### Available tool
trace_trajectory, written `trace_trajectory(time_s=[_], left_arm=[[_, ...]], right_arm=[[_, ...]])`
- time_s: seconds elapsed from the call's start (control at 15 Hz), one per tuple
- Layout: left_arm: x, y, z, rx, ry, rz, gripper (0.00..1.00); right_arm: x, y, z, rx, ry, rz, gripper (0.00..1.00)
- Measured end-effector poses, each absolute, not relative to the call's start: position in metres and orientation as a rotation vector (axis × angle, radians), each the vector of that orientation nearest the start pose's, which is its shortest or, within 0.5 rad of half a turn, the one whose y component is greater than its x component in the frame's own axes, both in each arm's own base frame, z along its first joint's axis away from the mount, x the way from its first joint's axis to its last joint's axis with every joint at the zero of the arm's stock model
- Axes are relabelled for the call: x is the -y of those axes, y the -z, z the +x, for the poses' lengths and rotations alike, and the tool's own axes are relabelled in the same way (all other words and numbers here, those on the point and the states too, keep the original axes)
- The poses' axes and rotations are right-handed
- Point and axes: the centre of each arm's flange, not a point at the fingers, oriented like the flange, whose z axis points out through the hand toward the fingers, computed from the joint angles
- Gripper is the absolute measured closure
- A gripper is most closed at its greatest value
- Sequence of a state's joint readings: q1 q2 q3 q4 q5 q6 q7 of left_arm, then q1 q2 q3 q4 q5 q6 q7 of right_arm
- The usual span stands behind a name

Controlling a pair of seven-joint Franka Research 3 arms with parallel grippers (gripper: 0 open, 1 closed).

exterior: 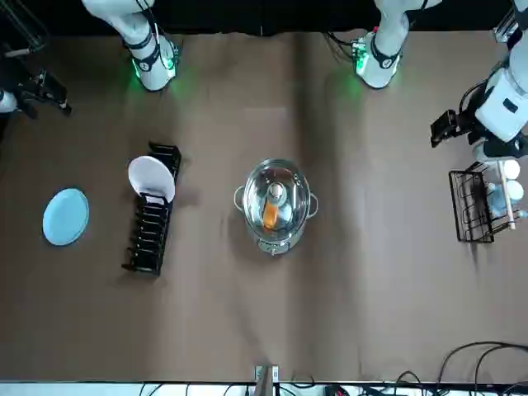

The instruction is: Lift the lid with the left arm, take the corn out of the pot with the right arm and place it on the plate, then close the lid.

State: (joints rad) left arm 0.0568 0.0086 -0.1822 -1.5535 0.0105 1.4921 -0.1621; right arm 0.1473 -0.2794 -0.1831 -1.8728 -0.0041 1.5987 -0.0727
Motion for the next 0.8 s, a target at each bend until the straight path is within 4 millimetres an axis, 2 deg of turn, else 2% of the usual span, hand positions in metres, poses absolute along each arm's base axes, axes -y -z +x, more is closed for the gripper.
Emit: trace_trajectory(time_s=[0.4,0.53,0.6,0.73,0.8], left_arm=[[0.068,-0.621,0.547,0.067,-0.084,-3.125,0.0],[0.078,-0.614,0.551,0.055,-0.094,-3.134,0.0],[0.09,-0.607,0.554,0.032,-0.094,-3.147,0.0],[0.126,-0.588,0.559,0.008,-0.132,-3.175,0.0],[0.174,-0.559,0.564,0.029,-0.181,-3.193,0.0]], right_arm=[[0.032,-0.624,0.467,0.057,0.001,-3.095,0.0],[0.039,-0.624,0.466,0.035,0.002,-3.095,0.0],[0.042,-0.624,0.466,0.027,0.006,-3.095,0.0],[0.043,-0.625,0.466,0.023,0.01,-3.096,0.0],[0.042,-0.624,0.466,0.026,0.009,-3.096,0.0]])
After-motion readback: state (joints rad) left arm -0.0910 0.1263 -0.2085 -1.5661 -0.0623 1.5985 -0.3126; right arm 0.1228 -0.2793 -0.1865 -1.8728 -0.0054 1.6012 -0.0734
